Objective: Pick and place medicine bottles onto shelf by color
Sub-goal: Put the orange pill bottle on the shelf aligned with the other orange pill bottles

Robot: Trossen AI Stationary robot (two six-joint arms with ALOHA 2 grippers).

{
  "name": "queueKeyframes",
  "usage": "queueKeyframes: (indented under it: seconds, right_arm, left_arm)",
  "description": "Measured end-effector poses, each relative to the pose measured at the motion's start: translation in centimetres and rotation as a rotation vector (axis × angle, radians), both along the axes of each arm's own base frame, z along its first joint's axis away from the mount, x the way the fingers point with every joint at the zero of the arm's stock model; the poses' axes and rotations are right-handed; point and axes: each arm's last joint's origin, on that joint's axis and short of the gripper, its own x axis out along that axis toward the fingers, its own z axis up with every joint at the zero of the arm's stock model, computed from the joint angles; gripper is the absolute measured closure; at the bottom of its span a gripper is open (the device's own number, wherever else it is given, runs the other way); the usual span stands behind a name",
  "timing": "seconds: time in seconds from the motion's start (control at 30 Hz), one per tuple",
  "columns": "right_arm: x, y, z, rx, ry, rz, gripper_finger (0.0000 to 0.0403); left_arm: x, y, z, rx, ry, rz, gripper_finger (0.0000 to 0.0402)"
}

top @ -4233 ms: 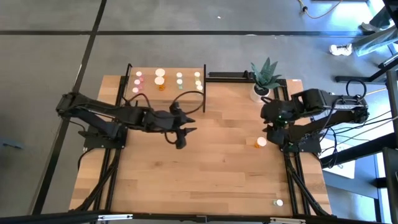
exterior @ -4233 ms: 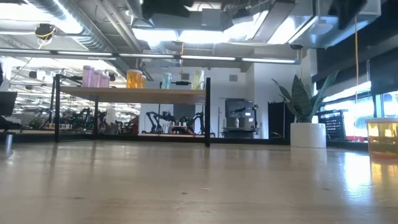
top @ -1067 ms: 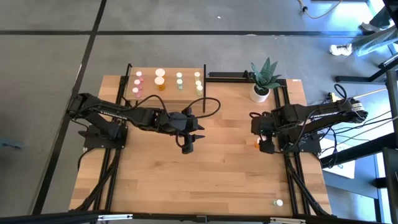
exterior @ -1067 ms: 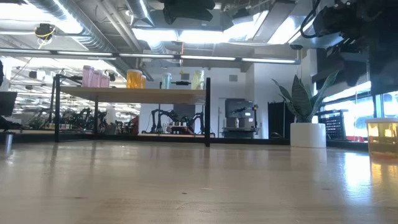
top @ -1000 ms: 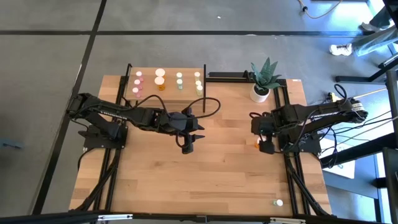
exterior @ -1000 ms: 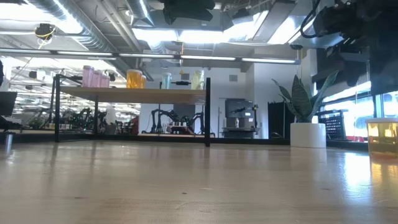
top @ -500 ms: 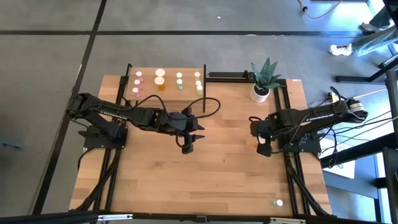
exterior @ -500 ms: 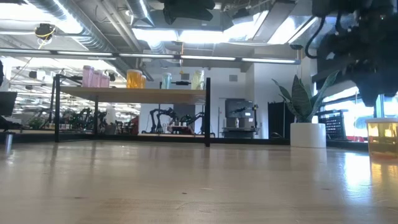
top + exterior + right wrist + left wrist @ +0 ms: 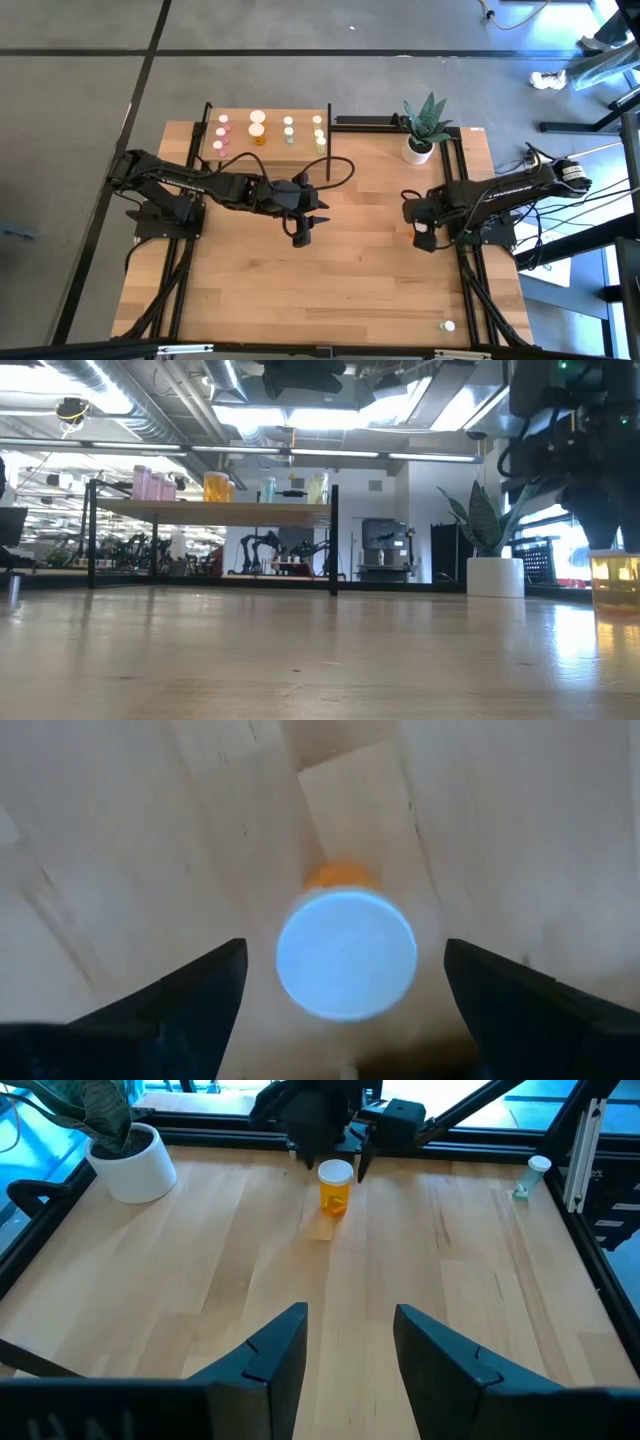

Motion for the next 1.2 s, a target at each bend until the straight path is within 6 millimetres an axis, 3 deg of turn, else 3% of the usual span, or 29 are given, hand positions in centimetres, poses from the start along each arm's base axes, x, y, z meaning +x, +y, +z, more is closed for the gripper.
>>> queueKeyframes:
  seconds: [0.2, 0.43, 0.97, 1.2]
  right_arm:
    - [-0.3, -0.1, -1.6, -0.012, -0.008, 0.011, 0.0064]
    - [0.0, -0.1, -2.0, -0.004, -0.053, 0.011, 0.0073]
    - [0.0, -0.1, -2.1, -0.001, -0.049, -0.034, 0.0196]
    - [0.0, -0.1, -2.1, -0.013, -0.050, -0.042, 0.0182]
  left_arm:
    - [0.0, 0.0, 0.0, 0.000, 0.000, 0.000, 0.0258]
    - [0.0, 0.0, 0.0, 0.000, 0.000, 0.000, 0.0258]
    - [0.0, 0.0, 0.0, 0.000, 0.000, 0.000, 0.0258]
    - [0.0, 0.0, 0.0, 0.000, 0.000, 0.001, 0.0258]
